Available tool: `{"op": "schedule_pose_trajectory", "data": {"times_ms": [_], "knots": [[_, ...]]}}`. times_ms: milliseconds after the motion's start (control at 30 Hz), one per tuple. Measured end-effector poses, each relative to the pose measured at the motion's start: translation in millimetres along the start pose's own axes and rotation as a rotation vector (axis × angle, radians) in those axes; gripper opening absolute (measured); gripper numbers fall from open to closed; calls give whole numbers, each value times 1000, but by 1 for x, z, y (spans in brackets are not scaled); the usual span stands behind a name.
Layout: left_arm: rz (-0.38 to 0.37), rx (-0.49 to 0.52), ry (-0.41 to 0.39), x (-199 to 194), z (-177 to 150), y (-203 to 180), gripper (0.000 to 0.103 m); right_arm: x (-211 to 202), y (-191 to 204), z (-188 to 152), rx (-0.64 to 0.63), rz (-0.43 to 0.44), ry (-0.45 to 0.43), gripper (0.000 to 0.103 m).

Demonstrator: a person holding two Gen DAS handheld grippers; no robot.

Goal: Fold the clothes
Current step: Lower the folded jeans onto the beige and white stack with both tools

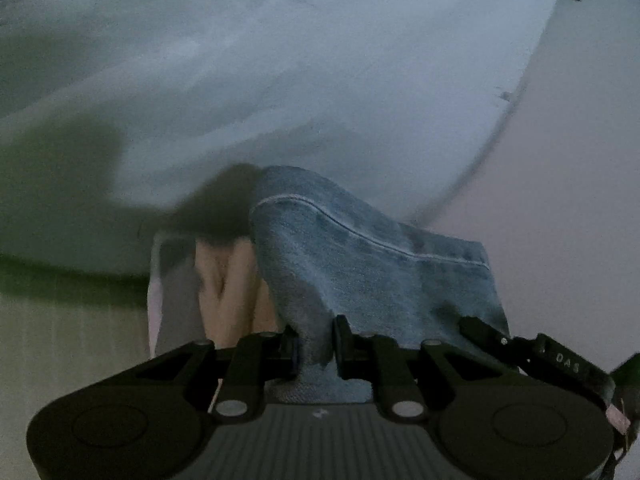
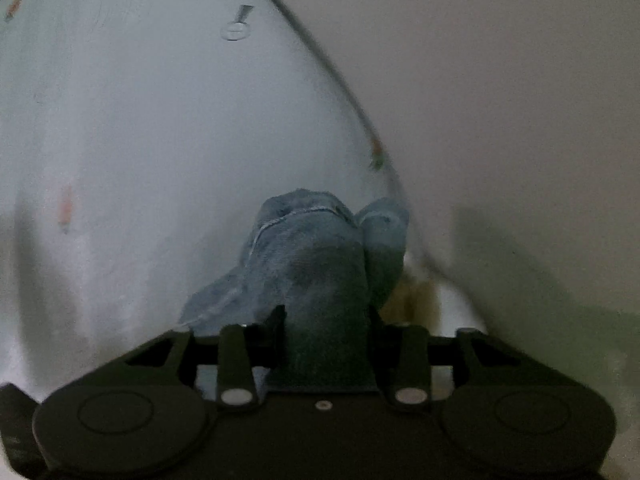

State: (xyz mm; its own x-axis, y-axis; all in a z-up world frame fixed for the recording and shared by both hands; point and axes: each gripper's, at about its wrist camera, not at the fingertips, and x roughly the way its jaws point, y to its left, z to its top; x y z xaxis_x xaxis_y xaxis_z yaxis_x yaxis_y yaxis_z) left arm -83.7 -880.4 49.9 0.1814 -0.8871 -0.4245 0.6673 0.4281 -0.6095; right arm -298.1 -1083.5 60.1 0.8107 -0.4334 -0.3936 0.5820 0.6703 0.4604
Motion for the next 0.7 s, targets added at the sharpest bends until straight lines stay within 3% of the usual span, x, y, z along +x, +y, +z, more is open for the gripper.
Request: {"op": "schedule_pose_trajectory", "data": {"times_ms": [100,167,200,300,367,500,567,700], "knots": [[102,-32,44,40,2,20,39,60,-7,-6,-77,-202,58,60],[121,-58,102,60,-4,41,39,95,-11,-18,-114,-294,108,63],[120,-61,118,66,-6,49,46,102,-12,-20,-117,-317,108,63],[111,-58,144,76,-7,66,57,96,-12,-22,-102,-311,111,64],[113,-44,145,75,-7,67,58,83,-5,-27,-113,-304,111,69],[168,98,155,67,-8,51,68,57,7,-37,-136,-289,112,77],[191,190,161,54,-13,45,74,45,14,-42,-147,-281,112,82],[226,242,144,10,-28,39,87,17,27,-53,-171,-269,108,85]]}}
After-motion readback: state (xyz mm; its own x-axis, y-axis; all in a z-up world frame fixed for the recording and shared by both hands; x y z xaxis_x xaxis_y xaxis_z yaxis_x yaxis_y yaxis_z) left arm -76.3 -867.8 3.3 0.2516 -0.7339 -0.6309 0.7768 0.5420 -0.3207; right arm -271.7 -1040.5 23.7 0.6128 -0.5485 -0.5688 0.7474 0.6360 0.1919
